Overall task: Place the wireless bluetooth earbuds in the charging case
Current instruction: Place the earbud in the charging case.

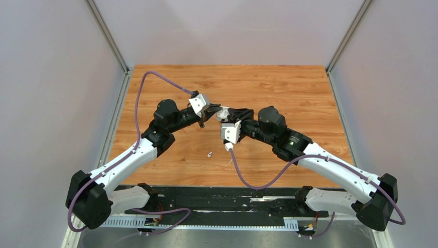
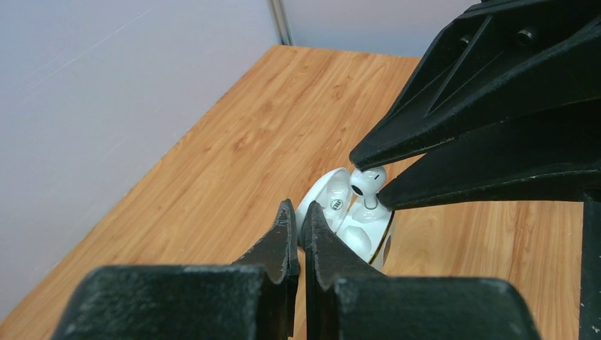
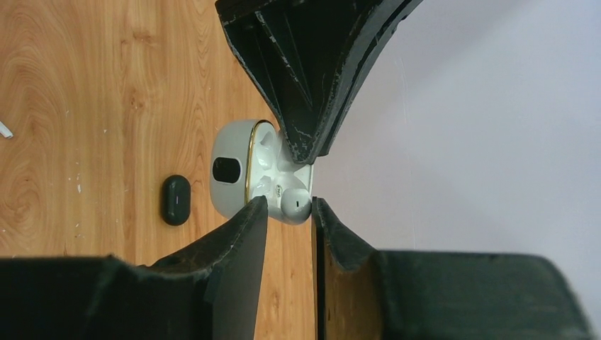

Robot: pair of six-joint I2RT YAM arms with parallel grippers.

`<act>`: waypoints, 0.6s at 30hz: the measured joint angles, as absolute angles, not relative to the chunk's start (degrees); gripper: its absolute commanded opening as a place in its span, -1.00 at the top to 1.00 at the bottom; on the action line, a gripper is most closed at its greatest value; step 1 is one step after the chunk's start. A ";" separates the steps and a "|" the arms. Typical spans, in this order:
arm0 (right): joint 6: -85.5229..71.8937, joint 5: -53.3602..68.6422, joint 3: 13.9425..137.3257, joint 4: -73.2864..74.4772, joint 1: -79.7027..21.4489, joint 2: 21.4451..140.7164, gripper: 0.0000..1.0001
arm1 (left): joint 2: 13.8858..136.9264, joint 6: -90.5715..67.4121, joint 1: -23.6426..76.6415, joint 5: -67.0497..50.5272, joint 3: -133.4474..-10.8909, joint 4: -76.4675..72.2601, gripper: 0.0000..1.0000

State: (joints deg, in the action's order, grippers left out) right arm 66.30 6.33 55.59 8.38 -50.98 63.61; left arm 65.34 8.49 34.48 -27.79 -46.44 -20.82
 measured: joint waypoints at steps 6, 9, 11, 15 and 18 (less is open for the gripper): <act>65.45 6.37 56.45 9.26 -50.96 63.64 0.28 | 65.34 8.99 34.48 -27.77 -46.44 -20.84 1.00; 64.75 6.50 57.08 9.78 -50.96 63.72 0.30 | 65.34 9.19 34.48 -27.79 -46.44 -21.10 1.00; 64.36 6.57 57.49 10.11 -50.96 63.92 0.30 | 65.34 9.30 34.46 -27.79 -46.44 -21.43 1.00; 63.66 6.57 57.89 10.26 -50.96 64.47 0.31 | 65.34 9.39 34.37 -27.75 -46.33 -21.82 1.00; 62.70 6.57 58.24 10.76 -50.92 64.64 0.25 | 65.34 9.47 34.37 -27.75 -45.78 -22.06 1.00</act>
State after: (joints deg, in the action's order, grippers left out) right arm 62.70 6.57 58.24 10.76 -50.92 64.64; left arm 65.34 9.47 34.37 -27.75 -45.78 -22.06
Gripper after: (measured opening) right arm 0.350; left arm 0.019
